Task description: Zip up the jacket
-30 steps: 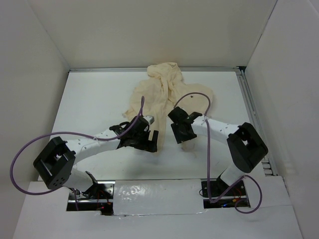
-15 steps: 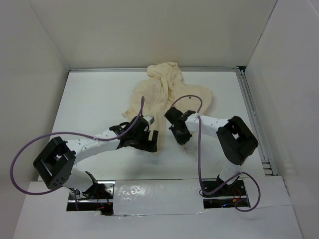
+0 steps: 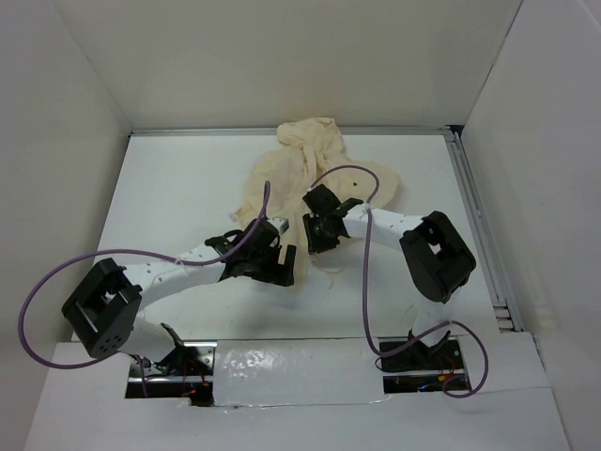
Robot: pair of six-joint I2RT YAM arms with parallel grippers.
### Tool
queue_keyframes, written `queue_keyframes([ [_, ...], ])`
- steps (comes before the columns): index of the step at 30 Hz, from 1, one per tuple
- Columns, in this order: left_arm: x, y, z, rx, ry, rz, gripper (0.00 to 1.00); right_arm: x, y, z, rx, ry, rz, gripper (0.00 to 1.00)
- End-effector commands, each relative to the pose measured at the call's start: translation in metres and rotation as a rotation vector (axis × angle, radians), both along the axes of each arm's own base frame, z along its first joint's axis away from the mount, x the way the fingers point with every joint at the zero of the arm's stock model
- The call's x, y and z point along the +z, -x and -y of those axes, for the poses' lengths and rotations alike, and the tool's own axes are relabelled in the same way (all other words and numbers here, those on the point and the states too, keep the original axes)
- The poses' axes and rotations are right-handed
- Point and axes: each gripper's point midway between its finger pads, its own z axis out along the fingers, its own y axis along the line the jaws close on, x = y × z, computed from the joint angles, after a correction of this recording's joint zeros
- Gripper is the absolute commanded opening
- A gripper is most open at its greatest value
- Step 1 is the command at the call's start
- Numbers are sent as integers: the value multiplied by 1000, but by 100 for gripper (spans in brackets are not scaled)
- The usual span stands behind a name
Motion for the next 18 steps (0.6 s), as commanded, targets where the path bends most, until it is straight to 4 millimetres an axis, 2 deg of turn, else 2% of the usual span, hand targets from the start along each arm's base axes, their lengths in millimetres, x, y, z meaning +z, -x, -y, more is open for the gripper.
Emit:
queue_keyframes([
  [1,13,-8,-2,24,16,32,95,17,-32,-23,-132,-120,59,39],
  [6,13,-9,-4,31,27,26,95,20,-20,-8,-60,-31,75,53],
  [7,13,-9,-4,33,26,29,95,23,-16,-1,-53,1,89,53],
  [10,12,-9,-6,34,23,28,95,31,-8,2,23,49,133,53],
  [12,13,-9,-6,35,25,32,95,32,-3,-2,61,57,144,53],
  [15,15,-10,-7,40,24,33,95,27,3,-11,102,67,132,53],
  [18,15,-9,-9,45,16,34,95,18,6,-11,102,102,110,51],
])
